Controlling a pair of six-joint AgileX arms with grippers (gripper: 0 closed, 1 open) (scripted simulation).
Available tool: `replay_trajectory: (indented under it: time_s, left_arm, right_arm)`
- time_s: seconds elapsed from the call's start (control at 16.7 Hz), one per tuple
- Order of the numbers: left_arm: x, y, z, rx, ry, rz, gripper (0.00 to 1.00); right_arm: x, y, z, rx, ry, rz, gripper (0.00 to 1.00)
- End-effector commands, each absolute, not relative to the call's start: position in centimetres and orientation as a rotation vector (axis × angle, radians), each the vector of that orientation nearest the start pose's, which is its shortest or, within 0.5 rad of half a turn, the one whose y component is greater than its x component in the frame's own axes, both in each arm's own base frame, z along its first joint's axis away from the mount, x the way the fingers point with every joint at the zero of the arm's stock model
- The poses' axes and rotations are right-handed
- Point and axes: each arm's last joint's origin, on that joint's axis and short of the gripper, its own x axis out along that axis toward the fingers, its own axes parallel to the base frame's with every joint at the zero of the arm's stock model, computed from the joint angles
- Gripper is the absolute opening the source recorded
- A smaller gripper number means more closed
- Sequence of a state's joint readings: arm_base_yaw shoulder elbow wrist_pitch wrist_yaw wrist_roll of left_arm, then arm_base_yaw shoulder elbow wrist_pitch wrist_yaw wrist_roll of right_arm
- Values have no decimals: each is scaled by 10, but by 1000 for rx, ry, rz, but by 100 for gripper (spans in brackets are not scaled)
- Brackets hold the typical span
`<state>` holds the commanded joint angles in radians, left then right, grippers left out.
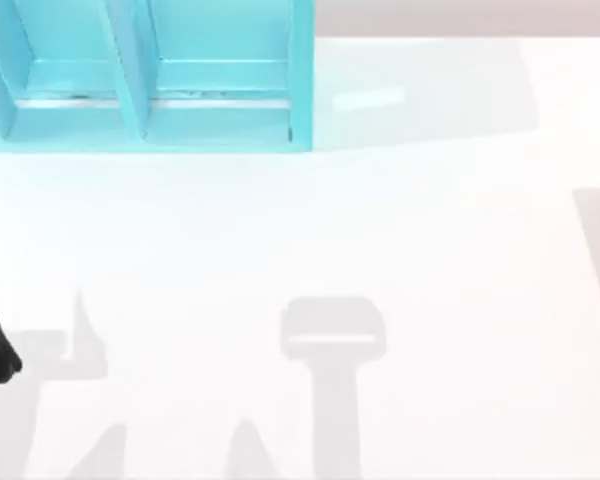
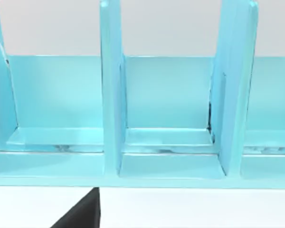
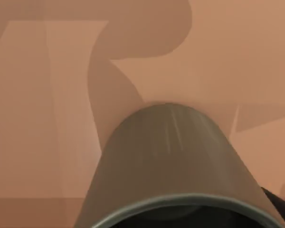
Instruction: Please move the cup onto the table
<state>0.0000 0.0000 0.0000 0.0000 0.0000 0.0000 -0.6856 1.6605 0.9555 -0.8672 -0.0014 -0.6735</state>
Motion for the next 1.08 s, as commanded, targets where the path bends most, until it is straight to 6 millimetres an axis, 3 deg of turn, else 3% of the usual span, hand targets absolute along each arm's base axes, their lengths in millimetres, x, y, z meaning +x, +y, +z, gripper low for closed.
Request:
replay_trajectory:
  time_s: [0.18, 0.42, 0.66, 1.08]
  left_arm:
    - [106, -1, 160, 0, 0, 0, 100]
    - [106, -1, 160, 0, 0, 0, 100]
    - [106, -1, 160, 0, 0, 0, 100]
    - [106, -1, 160, 0, 0, 0, 100]
  right_arm:
    - [220, -158, 166, 4, 1572, 0, 0]
    - [225, -119, 206, 6, 1575, 0, 0]
    - [217, -81, 242, 10, 1575, -6, 0]
    - [215, -74, 248, 16, 1576, -8, 0]
